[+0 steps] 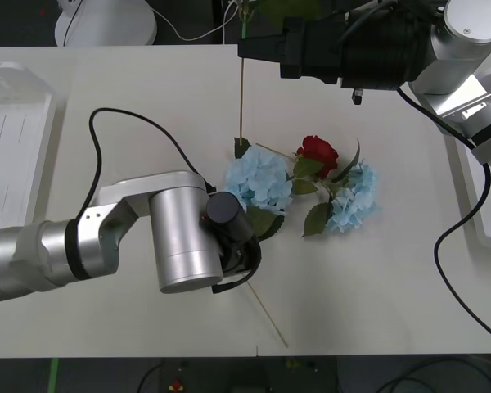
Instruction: Put the red flowers into the right box and the blue flowers into the left box
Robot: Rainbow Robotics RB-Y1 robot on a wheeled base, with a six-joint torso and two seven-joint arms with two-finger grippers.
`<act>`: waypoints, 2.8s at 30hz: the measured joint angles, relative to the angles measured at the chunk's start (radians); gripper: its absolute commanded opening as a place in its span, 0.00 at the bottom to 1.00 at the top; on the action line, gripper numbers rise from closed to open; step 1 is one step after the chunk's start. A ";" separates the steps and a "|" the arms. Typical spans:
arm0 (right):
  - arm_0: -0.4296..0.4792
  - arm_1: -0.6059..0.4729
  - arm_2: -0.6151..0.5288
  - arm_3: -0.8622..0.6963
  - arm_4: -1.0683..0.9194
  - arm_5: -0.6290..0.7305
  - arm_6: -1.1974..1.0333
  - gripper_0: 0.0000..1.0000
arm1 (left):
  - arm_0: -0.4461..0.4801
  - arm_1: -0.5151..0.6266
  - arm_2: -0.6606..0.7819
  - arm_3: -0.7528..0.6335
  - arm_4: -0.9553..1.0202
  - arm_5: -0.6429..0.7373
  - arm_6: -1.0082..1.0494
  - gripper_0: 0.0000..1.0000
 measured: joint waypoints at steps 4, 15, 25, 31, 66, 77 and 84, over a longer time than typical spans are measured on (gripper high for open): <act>0.000 0.011 0.001 0.000 0.000 -0.022 0.000 0.00 | 0.000 0.072 0.054 -0.064 0.007 0.047 -0.002 0.00; -0.001 0.022 0.021 0.000 0.000 -0.050 0.000 0.00 | 0.062 0.221 0.183 -0.226 0.074 0.054 -0.085 0.00; -0.001 0.027 0.021 0.000 0.000 -0.053 0.000 0.00 | 0.164 0.276 0.529 -0.381 0.263 0.158 -0.099 0.00; -0.002 0.038 0.033 0.000 0.000 -0.073 0.000 0.00 | 0.221 0.259 0.764 -0.379 0.291 0.168 -0.446 0.70; -0.009 0.048 0.048 0.000 0.000 -0.090 0.000 0.00 | 0.306 -0.012 1.097 0.165 0.909 -0.197 -1.675 1.00; -0.009 0.048 0.049 0.000 -0.002 -0.090 0.000 0.00 | 0.306 -0.043 0.938 0.167 0.936 -0.340 -1.678 0.96; -0.009 0.048 0.050 0.000 -0.004 -0.090 0.000 0.00 | 0.305 -0.063 0.889 0.168 0.928 -0.418 -1.679 0.00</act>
